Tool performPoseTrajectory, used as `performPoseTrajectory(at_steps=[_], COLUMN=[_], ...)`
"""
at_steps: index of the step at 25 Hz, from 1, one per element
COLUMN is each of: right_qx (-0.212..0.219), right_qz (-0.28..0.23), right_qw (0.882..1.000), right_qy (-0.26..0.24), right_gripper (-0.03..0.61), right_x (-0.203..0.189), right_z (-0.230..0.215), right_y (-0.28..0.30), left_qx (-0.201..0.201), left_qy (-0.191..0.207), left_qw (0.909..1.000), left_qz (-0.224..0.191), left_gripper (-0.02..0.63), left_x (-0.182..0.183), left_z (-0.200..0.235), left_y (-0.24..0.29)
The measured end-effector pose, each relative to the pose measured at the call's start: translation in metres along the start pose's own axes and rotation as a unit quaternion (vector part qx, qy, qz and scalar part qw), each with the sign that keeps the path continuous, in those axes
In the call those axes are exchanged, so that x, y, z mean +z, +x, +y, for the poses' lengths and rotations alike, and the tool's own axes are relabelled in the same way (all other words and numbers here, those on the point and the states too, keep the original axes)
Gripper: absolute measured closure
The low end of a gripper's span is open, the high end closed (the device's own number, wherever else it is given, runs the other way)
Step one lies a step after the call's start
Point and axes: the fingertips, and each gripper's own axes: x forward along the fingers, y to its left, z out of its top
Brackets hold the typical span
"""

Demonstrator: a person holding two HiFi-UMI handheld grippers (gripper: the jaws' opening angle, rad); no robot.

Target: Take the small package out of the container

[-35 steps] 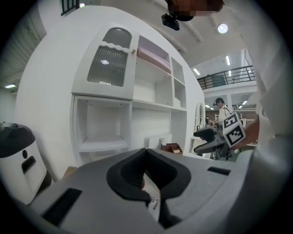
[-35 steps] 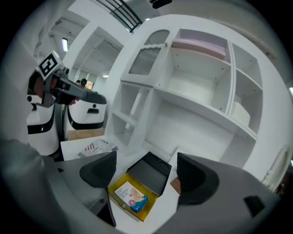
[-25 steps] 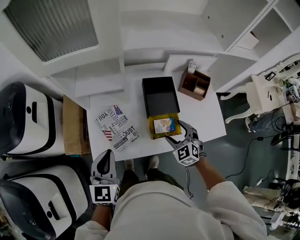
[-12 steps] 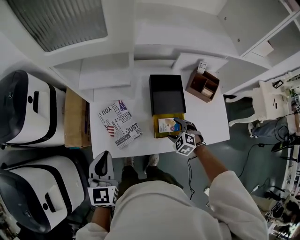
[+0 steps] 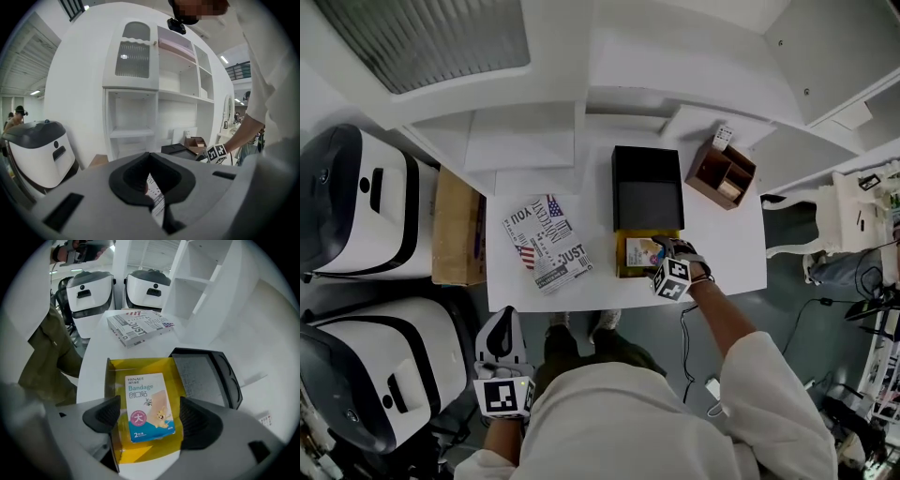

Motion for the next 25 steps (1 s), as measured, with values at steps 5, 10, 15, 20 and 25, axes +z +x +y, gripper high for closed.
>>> performPoseTrajectory(at_steps=[5, 10, 15, 20, 25], right_qx=[0.030, 0.055, 0.090, 0.126, 0.130], right_qz=[0.019, 0.037, 0.057, 0.070, 0.078], right_qw=[0.999, 0.998, 0.994, 0.989, 0.988], right_qy=[-0.015, -0.019, -0.019, -0.027, -0.032], right_gripper=[0.161, 0.161, 0.160, 0.160, 0.160], right_x=[-0.007, -0.012, -0.017, -0.017, -0.017], right_z=[0.001, 0.000, 0.002, 0.005, 0.006], right_y=[0.017, 0.031, 0.043, 0.047, 0.048], left_qx=[0.015, 0.022, 0.029, 0.032, 0.029], left_qy=[0.000, -0.005, 0.002, 0.004, 0.002], left_qw=[0.9997, 0.9996, 0.9991, 0.9984, 0.9985], left_qz=[0.018, 0.015, 0.032, 0.045, 0.047], left_gripper=[0.606, 0.606, 0.606, 0.606, 0.606], left_x=[-0.009, -0.009, -0.013, -0.016, -0.016], left_z=[0.005, 0.008, 0.011, 0.012, 0.011], left_y=[0.000, 0.001, 0.001, 0.004, 0.008])
